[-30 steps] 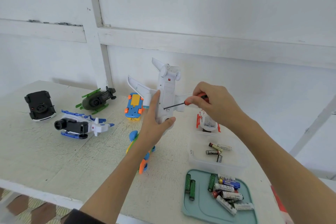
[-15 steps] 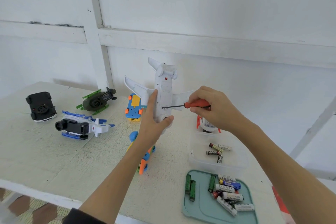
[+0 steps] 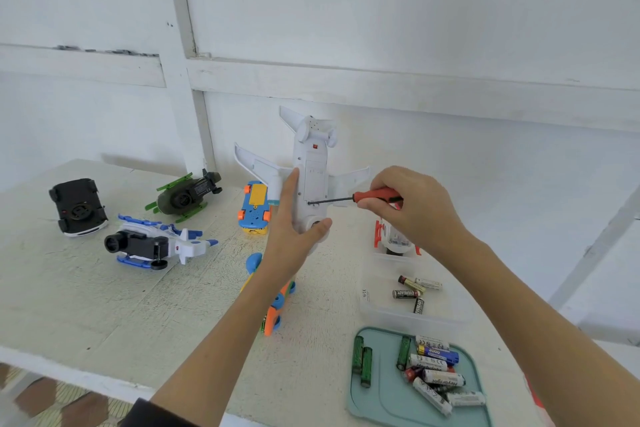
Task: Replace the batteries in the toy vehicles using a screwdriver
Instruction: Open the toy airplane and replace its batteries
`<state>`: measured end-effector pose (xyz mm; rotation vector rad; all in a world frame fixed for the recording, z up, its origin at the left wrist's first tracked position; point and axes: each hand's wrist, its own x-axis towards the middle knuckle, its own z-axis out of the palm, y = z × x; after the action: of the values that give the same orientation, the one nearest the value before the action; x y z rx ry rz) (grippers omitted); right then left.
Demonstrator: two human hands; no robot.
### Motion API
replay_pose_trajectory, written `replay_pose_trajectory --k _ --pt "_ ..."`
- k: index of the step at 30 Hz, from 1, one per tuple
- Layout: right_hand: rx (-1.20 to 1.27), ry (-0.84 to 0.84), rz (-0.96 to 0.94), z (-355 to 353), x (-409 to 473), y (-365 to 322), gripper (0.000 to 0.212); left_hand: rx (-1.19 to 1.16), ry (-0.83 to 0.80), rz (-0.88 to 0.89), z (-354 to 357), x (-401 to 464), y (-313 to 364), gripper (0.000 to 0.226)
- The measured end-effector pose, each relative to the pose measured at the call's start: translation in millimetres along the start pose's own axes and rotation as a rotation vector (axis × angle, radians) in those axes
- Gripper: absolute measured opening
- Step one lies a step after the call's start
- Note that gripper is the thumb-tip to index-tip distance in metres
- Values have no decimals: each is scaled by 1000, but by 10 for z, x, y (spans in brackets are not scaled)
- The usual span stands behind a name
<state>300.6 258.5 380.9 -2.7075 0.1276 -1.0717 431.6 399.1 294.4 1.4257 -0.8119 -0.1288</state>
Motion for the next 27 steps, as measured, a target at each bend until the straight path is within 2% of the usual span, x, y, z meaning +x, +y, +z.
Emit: replay_pose_trajectory --k 3,6,8,11,14,16,19,22,24,27 --pt "-164 22 0 27 -18 -35 45 4 10 -19 -12 2 -12 88" --pt "44 -64 68 14 -46 -83 37 3 2 -8 -2 6 23 85" --pt "104 -130 31 -1 -62 -85 35 -11 4 3 -3 5 36 82" --pt "66 -112 1 3 -67 -110 21 -23 -2 1 -20 -2 20 82" --pt "-18 -106 126 3 -26 -128 36 4 -12 0 -15 -9 7 87" --pt "27 -116 153 -10 -24 -130 36 -1 -20 7 -6 -10 11 86" --pt "79 -155 59 -10 -34 -142 28 0 -15 8 2 -6 24 84" --pt "102 -99 16 21 -40 -141 26 29 -3 -5 -6 -3 7 86" --pt "101 -74 67 21 -25 -145 24 62 0 -18 -15 -13 -15 90" --pt "-6 -166 163 -20 -31 -150 26 110 -3 -10 -32 -29 -43 93"
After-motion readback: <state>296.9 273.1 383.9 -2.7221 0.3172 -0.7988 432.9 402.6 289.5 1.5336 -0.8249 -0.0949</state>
